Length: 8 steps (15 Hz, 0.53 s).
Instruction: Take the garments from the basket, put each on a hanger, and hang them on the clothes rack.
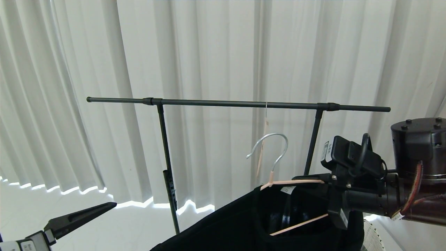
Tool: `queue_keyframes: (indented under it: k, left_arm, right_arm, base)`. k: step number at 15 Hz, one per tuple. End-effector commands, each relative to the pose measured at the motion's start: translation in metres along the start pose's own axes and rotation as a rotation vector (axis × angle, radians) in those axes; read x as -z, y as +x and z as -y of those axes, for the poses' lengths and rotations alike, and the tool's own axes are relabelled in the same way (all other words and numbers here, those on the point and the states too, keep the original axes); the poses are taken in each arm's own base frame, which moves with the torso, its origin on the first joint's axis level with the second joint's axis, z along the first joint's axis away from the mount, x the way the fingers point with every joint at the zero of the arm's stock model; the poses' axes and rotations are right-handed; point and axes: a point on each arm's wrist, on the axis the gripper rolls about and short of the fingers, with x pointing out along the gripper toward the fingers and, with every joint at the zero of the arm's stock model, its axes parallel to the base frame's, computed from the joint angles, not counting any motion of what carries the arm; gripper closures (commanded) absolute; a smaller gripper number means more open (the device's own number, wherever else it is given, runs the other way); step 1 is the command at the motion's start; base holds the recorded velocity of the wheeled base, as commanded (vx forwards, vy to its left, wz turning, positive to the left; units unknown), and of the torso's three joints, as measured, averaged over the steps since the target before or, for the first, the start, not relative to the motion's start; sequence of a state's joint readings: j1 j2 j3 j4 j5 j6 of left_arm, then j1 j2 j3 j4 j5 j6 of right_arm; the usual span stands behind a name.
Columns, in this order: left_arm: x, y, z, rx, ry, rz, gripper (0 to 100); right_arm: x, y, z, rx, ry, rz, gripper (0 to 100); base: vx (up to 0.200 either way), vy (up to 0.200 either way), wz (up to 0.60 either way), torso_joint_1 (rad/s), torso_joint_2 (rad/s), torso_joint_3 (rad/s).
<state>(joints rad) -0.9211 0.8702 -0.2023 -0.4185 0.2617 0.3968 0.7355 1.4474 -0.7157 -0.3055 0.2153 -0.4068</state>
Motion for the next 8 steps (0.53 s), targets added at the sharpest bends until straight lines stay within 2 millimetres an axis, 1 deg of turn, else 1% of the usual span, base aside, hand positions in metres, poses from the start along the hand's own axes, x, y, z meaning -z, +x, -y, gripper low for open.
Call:
queue_keyframes:
  k: [1, 4, 6, 7, 8]
  left_arm:
    - [0.005, 0.004, 0.001, 0.012, -0.004, -0.037, 0]
    - [0.004, 0.003, 0.001, 0.048, -0.012, -0.012, 0]
    - [0.022, 0.003, 0.007, 0.069, -0.034, -0.079, 0]
    - [0.032, 0.006, 0.009, 0.068, -0.06, -0.141, 0]
    - [0.037, 0.011, 0.01, 0.063, -0.105, -0.199, 0]
  right_arm:
    - [0.0, -0.003, 0.004, 0.024, 0.006, -0.002, 100]
    - [0.001, -0.004, 0.008, 0.047, 0.011, -0.004, 100]
    - [-0.004, -0.008, 0.016, 0.08, 0.017, 0.013, 100]
    - [-0.006, -0.009, 0.018, 0.088, 0.016, 0.021, 100]
    - [-0.008, -0.01, 0.019, 0.091, 0.014, 0.031, 100]
  base:
    - [0.0, 0.0, 0.0, 0.0, 0.0, 0.0]
    - [0.0, 0.0, 0.0, 0.0, 0.0, 0.0]
    - [0.0, 0.0, 0.0, 0.0, 0.0, 0.0]
    - [0.0, 0.0, 0.0, 0.0, 0.0, 0.0]
    - [0.0, 0.0, 0.0, 0.0, 0.0, 0.0]
